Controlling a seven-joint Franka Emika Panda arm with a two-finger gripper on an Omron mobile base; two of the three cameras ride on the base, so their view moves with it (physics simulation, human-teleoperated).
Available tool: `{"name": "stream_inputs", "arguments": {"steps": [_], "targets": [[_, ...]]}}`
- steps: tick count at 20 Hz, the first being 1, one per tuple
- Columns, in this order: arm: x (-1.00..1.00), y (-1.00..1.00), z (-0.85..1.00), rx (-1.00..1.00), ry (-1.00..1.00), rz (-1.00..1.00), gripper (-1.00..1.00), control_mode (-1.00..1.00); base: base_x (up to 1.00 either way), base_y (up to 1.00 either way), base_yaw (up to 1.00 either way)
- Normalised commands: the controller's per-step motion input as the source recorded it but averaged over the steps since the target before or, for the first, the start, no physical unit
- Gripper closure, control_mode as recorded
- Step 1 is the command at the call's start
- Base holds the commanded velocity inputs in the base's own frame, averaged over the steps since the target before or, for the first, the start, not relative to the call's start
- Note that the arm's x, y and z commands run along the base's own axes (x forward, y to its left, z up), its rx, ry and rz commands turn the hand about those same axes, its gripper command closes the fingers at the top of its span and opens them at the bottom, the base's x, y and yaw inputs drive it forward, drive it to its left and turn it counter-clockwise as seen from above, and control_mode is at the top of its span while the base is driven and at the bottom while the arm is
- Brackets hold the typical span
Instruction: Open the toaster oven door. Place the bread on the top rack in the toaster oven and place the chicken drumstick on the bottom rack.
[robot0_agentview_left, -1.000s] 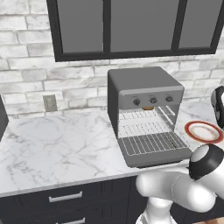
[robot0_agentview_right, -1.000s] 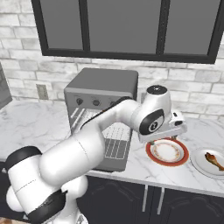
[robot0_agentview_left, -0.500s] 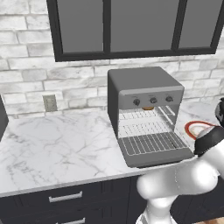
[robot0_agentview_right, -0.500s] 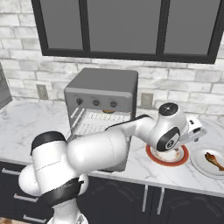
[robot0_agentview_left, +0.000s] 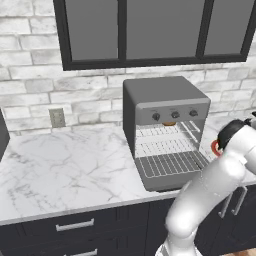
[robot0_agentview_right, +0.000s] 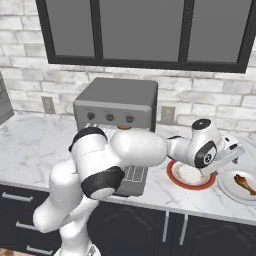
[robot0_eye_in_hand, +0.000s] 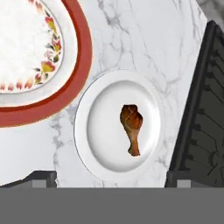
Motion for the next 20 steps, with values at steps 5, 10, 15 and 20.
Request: {"name": "stream_inputs", "arguments": {"steps": [5, 10, 15, 20], "targets": [[0.25, -0.55, 0.22, 0.27, 0.34, 0.0, -1.0, -1.0, 0.0, 0.0, 0.0], [0.23, -0.56, 0.17, 0.25, 0.24, 0.0, -1.0, -1.0, 0.0, 0.0, 0.0], [0.07, -0.49, -0.22, 0.17, 0.06, 0.03, -1.0, -1.0, 0.0, 0.0, 0.0], [0.19, -0.3, -0.4, 0.1, -0.01, 0.12, -1.0, -1.0, 0.0, 0.0, 0.0]]}}
